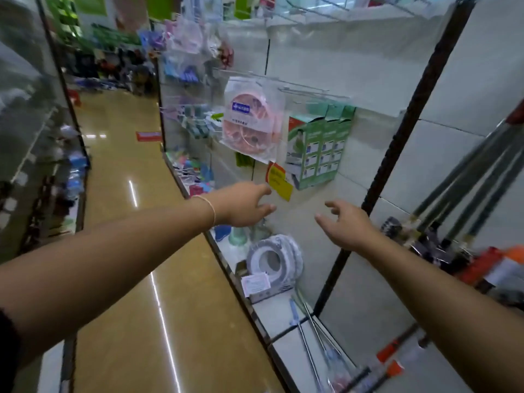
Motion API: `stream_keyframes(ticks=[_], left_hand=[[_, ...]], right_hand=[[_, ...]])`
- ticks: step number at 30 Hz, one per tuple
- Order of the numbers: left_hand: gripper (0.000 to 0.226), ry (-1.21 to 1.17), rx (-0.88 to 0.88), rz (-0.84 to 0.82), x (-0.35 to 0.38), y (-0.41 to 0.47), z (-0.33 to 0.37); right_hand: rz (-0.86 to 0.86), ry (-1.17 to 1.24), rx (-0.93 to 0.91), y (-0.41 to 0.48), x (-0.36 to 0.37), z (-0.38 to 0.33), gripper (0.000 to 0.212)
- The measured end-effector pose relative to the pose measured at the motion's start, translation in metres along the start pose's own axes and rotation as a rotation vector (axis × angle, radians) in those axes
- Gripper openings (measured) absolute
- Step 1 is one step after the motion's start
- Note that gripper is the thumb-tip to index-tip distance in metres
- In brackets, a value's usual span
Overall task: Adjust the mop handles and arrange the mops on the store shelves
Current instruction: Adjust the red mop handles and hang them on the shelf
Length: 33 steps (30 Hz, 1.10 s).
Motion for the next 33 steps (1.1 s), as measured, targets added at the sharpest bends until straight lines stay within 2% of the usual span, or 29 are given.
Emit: stream_keyframes(ticks=[6,10,13,17,23,27,33], left_hand=[[0.054,-0.112,0.138,-0.028,0.004,0.07,-0.018],[0.054,-0.178,0.241,-0.078,0.033,0.109,-0.001],[0.053,-0.199,0.342,-0.108,0.058,0.132,0.028],[0.05,-0.196,0.481,-0.154,0.086,0.163,0.076],[0.05,-0.188,0.658,-0.243,0.13,0.192,0.162],[0.053,-0.182,0.72,-0.315,0.168,0.203,0.21],[0.056,-0.215,0.691,-0.45,0.237,0.209,0.255]], right_hand=[[0.09,0.054,0.206,0.014,-0.006,0.036,0.06],[0.121,0.024,0.346,0.003,-0.009,0.079,0.054],[0.145,-0.002,0.44,-0.008,-0.016,0.114,0.046],[0.179,0.041,0.584,-0.029,-0.027,0.159,0.05],[0.224,0.102,0.729,-0.057,-0.034,0.227,0.043],[0.202,0.108,0.775,-0.065,-0.032,0.268,0.047],[0.11,0.17,0.809,-0.056,0.009,0.332,0.054]])
Point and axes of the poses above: each hand's wrist, its own y-axis towards the middle knuckle, its own x-axis out of the palm, z = x × y, the point moved 6 cm from there along y, towards the middle knuckle, and after that the axes turned 11 degrees about x, right-handed, at the moved point
